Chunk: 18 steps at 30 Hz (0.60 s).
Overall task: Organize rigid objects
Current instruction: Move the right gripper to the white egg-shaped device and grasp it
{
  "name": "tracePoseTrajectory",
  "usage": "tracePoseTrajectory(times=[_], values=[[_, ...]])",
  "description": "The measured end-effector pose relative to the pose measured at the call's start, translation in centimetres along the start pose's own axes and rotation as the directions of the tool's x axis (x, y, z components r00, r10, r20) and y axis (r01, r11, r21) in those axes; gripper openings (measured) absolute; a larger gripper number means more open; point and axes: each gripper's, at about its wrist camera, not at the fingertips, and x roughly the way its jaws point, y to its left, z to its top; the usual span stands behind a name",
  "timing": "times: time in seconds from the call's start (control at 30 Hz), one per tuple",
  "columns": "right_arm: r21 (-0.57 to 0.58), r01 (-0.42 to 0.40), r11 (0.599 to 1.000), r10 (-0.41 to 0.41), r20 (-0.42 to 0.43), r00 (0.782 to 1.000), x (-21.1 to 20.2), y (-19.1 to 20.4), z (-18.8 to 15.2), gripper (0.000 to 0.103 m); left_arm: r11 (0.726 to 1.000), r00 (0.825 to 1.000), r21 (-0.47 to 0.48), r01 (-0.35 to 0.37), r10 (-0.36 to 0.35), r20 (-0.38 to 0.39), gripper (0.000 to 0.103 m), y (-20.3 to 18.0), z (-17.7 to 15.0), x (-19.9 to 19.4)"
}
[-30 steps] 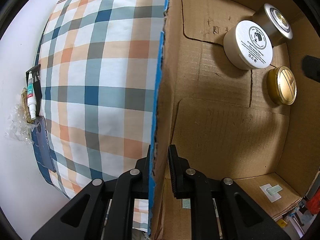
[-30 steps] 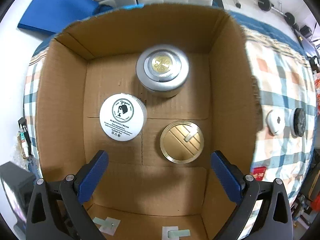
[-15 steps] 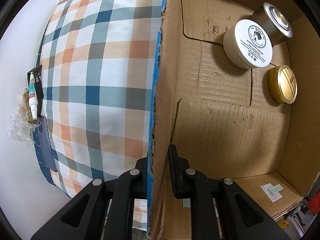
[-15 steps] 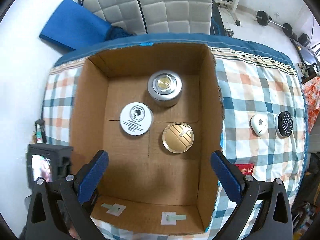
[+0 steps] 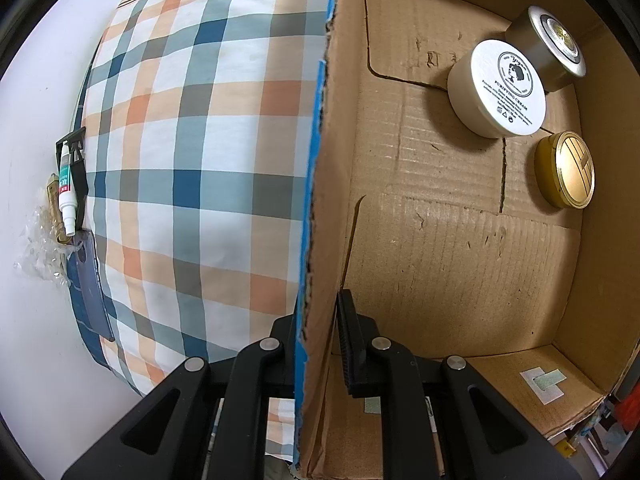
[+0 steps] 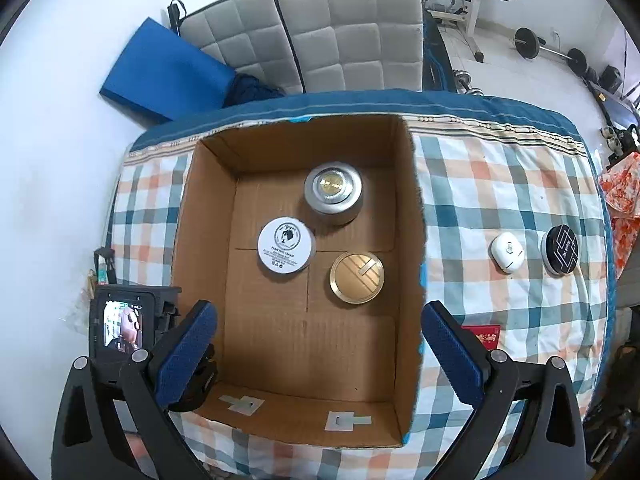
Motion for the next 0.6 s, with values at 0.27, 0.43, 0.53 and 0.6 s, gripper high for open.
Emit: tracePoseTrajectory(times=[0.27, 0.43, 0.53, 0.6], values=[[0.175, 0.081, 0.981, -0.086, 0.023, 0.996, -0.7, -9.0, 0.3, 0.103, 1.0, 1.0, -0.004, 0.001, -0.001, -0.002, 0.011, 0.1, 0.0, 0.0], [0.341, 0.139, 0.93, -0.143, -0.013, 0.99, 2.1, -17.1, 0.4, 0.103, 1.0, 1.0, -0.008, -0.003, 0.003, -0.002, 0.011, -0.1, 0.1, 0.0], [0.439, 0.143, 0.887, -0.135, -0.051, 0.99, 5.3, -21.4, 0.5, 0.103, 1.0, 1.0, -0.011, -0.005, 0.005, -0.003, 0.011, -0.2, 0.1, 0.0], [0.493, 0.129, 0.86, -0.108, -0.072, 0.992, 7.5, -23.1, 0.6, 0.101, 1.0, 1.0, -0.014, -0.005, 0.005, -0.004, 0.011, -0.2, 0.2, 0.0]])
